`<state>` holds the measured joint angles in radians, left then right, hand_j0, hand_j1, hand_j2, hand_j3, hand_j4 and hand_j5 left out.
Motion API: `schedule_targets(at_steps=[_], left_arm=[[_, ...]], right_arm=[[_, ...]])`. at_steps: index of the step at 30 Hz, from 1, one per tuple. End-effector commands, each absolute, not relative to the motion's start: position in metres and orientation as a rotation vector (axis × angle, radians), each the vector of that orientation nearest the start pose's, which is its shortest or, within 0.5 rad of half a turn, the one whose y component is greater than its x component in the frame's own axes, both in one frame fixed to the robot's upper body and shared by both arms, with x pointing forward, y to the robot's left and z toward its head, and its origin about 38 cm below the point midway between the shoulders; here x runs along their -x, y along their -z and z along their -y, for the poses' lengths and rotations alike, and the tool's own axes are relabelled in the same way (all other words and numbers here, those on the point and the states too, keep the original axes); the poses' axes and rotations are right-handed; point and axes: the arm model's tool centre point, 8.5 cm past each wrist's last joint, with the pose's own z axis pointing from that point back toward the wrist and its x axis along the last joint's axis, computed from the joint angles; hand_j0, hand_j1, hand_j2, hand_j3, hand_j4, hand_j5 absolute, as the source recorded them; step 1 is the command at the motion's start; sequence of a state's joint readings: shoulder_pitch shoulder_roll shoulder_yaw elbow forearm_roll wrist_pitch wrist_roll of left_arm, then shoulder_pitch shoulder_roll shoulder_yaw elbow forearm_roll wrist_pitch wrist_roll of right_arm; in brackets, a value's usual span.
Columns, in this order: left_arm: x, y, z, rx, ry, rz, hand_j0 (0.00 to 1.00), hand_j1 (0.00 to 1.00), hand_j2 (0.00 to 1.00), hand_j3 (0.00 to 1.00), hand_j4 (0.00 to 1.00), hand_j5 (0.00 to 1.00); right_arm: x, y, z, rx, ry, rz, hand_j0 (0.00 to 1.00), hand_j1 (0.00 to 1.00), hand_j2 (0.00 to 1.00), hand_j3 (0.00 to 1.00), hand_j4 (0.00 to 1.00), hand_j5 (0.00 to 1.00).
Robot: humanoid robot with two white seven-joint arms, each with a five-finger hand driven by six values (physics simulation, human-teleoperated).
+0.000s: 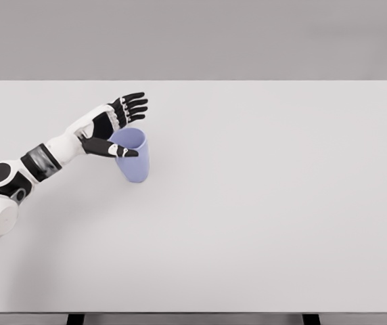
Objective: Flip the cup with left arm and place it on the table
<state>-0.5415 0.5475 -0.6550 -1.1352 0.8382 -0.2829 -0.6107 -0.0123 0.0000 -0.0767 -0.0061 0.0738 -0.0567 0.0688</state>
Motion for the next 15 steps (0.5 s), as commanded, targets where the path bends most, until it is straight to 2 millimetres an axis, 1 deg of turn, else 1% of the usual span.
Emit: schedule_targets(at_steps=[1, 9, 15], left_arm=[[-0.4563, -0.1284, -0.2689, 0.67, 0.677, 1.557, 1.0, 1.0, 1.0, 1.0, 1.0, 1.0], [-0.4582, -0.1342, -0.2698, 0.669, 0.678, 1.572, 1.0, 1.0, 1.0, 1.0, 1.0, 1.0], [-0.4582, -0.1342, -0.2698, 0.669, 0.678, 1.572, 1.0, 1.0, 1.0, 1.0, 1.0, 1.0]], right_arm=[[-0.0161, 0.2621, 0.2659, 0.019, -0.003, 0.075, 1.0, 1.0, 1.0, 1.0, 1.0, 1.0], [-0.0171, 0.2621, 0.2659, 0.019, -0.003, 0.077, 1.0, 1.0, 1.0, 1.0, 1.0, 1.0], [-0.017, 0.2621, 0.2659, 0.019, -0.003, 0.077, 1.0, 1.0, 1.0, 1.0, 1.0, 1.0]])
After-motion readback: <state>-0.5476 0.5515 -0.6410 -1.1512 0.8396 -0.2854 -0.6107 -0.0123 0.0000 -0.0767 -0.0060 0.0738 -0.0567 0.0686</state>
